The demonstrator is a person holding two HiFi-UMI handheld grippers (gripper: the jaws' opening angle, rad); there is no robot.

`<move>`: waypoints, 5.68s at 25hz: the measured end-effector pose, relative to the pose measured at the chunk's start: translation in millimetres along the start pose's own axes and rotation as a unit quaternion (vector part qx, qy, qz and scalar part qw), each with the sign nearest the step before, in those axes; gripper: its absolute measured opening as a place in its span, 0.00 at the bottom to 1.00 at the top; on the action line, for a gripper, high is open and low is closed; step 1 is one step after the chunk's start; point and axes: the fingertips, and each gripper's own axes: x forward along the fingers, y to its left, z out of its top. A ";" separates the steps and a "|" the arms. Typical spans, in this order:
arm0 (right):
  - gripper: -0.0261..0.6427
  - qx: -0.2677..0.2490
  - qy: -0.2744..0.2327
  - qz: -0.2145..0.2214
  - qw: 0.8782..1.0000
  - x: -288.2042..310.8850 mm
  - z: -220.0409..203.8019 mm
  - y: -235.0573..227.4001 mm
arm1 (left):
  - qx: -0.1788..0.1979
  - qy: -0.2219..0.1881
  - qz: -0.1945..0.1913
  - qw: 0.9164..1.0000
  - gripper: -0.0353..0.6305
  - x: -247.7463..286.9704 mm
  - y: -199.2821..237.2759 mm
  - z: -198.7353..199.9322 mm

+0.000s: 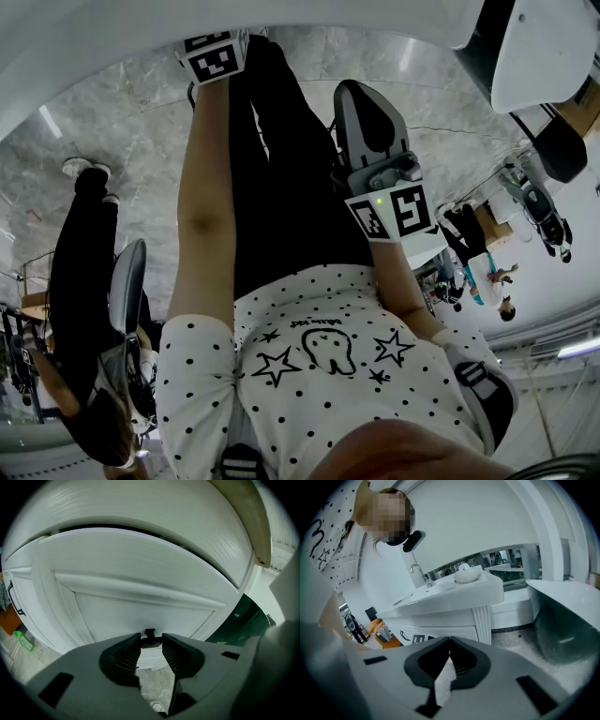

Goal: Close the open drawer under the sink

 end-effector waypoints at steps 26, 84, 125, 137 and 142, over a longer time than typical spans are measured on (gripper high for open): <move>0.06 -0.020 -0.020 0.017 0.999 -7.2 26.5 15.3 | 0.001 -0.035 -0.006 0.999 0.10 -59.6 -16.8 25.4; 0.06 -0.139 -0.125 0.052 0.981 -93.4 143.8 122.7 | 0.056 -0.228 -0.038 0.971 0.06 -349.3 -59.7 228.5; 0.06 -0.183 -0.144 0.124 0.965 -129.3 149.6 154.4 | 0.108 -0.248 -0.123 0.955 0.06 -431.9 -123.5 220.3; 0.06 -0.199 -0.134 0.128 0.962 -128.3 154.8 157.7 | 0.132 -0.247 -0.120 0.952 0.06 -437.3 -130.9 226.9; 0.06 -0.203 -0.132 0.129 0.962 -125.4 155.5 159.7 | 0.119 -0.247 -0.118 0.954 0.06 -433.2 -123.4 229.6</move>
